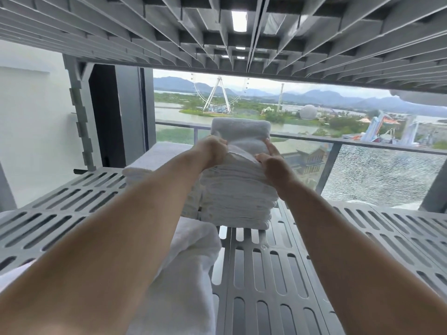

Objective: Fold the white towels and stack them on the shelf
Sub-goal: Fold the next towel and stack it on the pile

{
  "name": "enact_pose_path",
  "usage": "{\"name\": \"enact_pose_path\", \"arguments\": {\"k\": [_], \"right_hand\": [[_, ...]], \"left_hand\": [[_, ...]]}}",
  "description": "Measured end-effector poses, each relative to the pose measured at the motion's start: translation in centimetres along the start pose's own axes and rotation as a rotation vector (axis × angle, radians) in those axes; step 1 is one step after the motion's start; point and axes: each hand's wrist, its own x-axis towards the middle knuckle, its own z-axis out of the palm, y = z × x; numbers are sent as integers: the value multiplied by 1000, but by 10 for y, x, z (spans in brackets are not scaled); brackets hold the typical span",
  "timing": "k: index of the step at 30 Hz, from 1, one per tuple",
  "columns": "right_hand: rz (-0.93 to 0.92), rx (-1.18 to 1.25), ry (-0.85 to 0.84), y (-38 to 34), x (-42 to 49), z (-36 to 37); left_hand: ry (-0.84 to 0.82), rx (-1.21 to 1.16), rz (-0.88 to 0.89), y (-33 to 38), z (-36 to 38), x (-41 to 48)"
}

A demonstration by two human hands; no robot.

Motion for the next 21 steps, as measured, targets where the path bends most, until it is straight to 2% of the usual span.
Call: {"name": "enact_pose_path", "arguments": {"k": [3,7,9,13,16,18,21], "right_hand": [[-31,-57,47,-1,-8,0],[-145,-289,278,-5,-23,1],[-194,-328,330,-8,-34,4],[-271,-381,441,-16,-65,13],[-412,-483,560,-25,-90,24],[-526,-484,556,-30,-105,33],[-610,-443,436,-31,-125,47]], "left_hand": [[59,24,62,-5,-2,-13],[233,70,178,-10,-5,-35],[288,78,194,-13,-7,-43],[309,75,218,-23,-13,-63],[324,63,236,-34,-20,-79],[333,56,242,-42,-25,-90],[359,71,236,-53,-34,-106]]}}
